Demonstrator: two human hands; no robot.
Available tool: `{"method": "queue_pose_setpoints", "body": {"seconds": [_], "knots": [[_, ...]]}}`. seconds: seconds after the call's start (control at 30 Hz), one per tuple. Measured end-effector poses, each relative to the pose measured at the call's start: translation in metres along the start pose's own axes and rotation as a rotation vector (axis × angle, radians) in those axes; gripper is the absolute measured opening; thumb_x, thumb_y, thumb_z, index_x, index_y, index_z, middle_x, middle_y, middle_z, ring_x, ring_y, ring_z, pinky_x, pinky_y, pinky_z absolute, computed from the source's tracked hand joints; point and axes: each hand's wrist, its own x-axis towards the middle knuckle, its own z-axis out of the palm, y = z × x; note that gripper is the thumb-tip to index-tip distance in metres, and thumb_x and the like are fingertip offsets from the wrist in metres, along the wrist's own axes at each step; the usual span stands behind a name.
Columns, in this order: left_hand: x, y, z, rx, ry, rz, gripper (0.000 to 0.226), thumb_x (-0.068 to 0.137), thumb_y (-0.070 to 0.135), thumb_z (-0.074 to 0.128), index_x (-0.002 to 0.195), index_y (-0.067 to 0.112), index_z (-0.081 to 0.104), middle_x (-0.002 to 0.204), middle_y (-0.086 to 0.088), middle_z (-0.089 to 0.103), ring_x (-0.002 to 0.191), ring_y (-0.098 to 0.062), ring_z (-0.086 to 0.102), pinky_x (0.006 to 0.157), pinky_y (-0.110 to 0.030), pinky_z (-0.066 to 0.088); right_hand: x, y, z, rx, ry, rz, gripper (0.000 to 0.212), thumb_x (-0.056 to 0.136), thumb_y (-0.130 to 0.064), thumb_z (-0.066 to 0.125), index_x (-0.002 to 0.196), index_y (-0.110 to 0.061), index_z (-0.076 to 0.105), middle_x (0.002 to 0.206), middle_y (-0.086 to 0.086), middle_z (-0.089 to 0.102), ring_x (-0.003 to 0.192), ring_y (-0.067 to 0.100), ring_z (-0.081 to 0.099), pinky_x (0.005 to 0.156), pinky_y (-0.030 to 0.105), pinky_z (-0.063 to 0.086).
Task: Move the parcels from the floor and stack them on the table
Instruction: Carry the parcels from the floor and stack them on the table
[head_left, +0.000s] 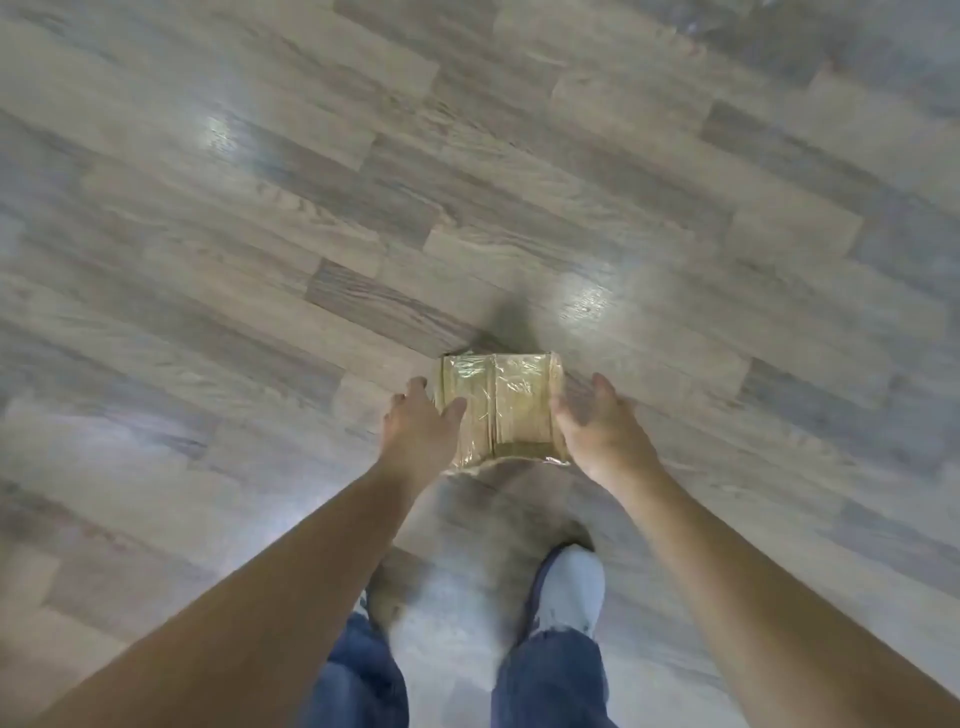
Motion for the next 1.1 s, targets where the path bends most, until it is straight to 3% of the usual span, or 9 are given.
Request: {"method": "queue_pose_setpoints", "body": {"seconds": [0.23, 0.4, 0.43, 0.5, 0.57, 0.63, 0.73, 0.87, 1.1], "knots": [[0.044, -0.022, 0.025, -0.007, -0.074, -0.014, 0.046, 0.096, 0.037, 0.05, 0.136, 0.015, 0.044, 0.115, -0.009, 0.064, 0.103, -0.025, 0.058, 0.081, -0.029, 0.04, 0.045, 0.022, 0.058, 0.19, -0.05, 0.052, 0.056, 0.096, -0.054, 0.044, 0.142, -0.023, 0.038, 0.141, 0.008, 0.051, 0.125, 0.029, 0.05, 0.091, 0.035, 0.038], [0.04, -0.015, 0.014, -0.118, -0.091, -0.095, 0.055, 0.091, 0.029, 0.057, 0.141, 0.017, 0.04, 0.117, -0.011, 0.065, 0.103, -0.025, 0.062, 0.09, -0.036, 0.049, 0.034, 0.015, 0.052, 0.33, -0.038, 0.056, 0.062, 0.09, -0.047, 0.059, 0.145, -0.033, 0.033, 0.146, -0.001, 0.046, 0.128, 0.023, 0.048, 0.102, 0.039, 0.038], [0.035, -0.012, 0.01, -0.149, -0.105, -0.121, 0.054, 0.09, 0.026, 0.058, 0.14, 0.014, 0.042, 0.114, -0.009, 0.066, 0.099, -0.022, 0.064, 0.086, -0.034, 0.05, 0.029, 0.013, 0.045, 0.396, -0.038, 0.114, 0.071, 0.089, -0.047, 0.062, 0.148, -0.031, 0.027, 0.15, -0.001, 0.04, 0.132, 0.025, 0.044, 0.105, 0.042, 0.036], [0.019, -0.003, -0.001, -0.177, -0.125, -0.113, 0.034, 0.089, 0.02, 0.059, 0.122, 0.011, 0.061, 0.079, 0.001, 0.067, 0.061, -0.007, 0.062, 0.059, -0.021, 0.046, 0.019, 0.007, 0.027, 0.434, -0.055, 0.205, 0.076, 0.089, -0.047, 0.063, 0.151, -0.023, 0.025, 0.153, 0.004, 0.036, 0.135, 0.028, 0.041, 0.106, 0.045, 0.036], [-0.001, 0.012, -0.016, -0.197, -0.098, -0.09, 0.016, 0.089, 0.018, 0.058, 0.101, 0.013, 0.068, 0.061, 0.008, 0.06, 0.045, -0.003, 0.051, 0.044, -0.017, 0.037, 0.001, -0.002, 0.003, 0.352, -0.053, 0.21, 0.06, 0.091, -0.048, 0.06, 0.139, -0.015, 0.045, 0.13, 0.006, 0.056, 0.112, 0.025, 0.053, 0.087, 0.035, 0.043], [-0.033, 0.033, -0.038, -0.232, -0.054, -0.08, 0.008, 0.09, 0.02, 0.059, 0.096, 0.021, 0.064, 0.065, 0.007, 0.061, 0.047, -0.006, 0.051, 0.042, -0.017, 0.036, -0.026, -0.014, -0.029, 0.276, 0.011, 0.157, 0.045, 0.091, -0.049, 0.058, 0.12, -0.015, 0.059, 0.103, 0.001, 0.063, 0.09, 0.019, 0.052, 0.075, 0.031, 0.04], [-0.093, 0.077, -0.077, -0.298, 0.015, -0.081, 0.003, 0.086, 0.026, 0.063, 0.088, 0.024, 0.063, 0.062, 0.005, 0.063, 0.044, -0.008, 0.049, 0.045, -0.019, 0.035, -0.075, -0.035, -0.092, 0.283, 0.132, 0.082, 0.041, 0.09, -0.049, 0.058, 0.117, -0.018, 0.062, 0.084, -0.007, 0.058, 0.088, 0.02, 0.056, 0.075, 0.033, 0.046], [-0.184, 0.14, -0.13, -0.396, 0.055, -0.007, 0.007, 0.082, 0.031, 0.066, 0.079, 0.024, 0.066, 0.05, 0.009, 0.061, 0.043, -0.008, 0.049, 0.046, -0.021, 0.037, -0.146, -0.067, -0.186, 0.459, 0.23, -0.042, 0.025, 0.09, -0.04, 0.061, 0.111, -0.026, 0.061, 0.101, 0.001, 0.062, 0.081, 0.012, 0.059, 0.059, 0.025, 0.04], [-0.343, 0.239, -0.22, -0.542, 0.202, 0.174, 0.011, 0.087, 0.025, 0.064, 0.095, 0.018, 0.063, 0.076, 0.003, 0.063, 0.061, -0.011, 0.056, 0.05, -0.02, 0.04, -0.269, -0.125, -0.329, 0.49, 0.277, -0.247, 0.014, 0.094, -0.028, 0.055, 0.108, -0.028, 0.052, 0.086, -0.019, 0.054, 0.072, 0.0, 0.054, 0.053, 0.018, 0.038]]}}
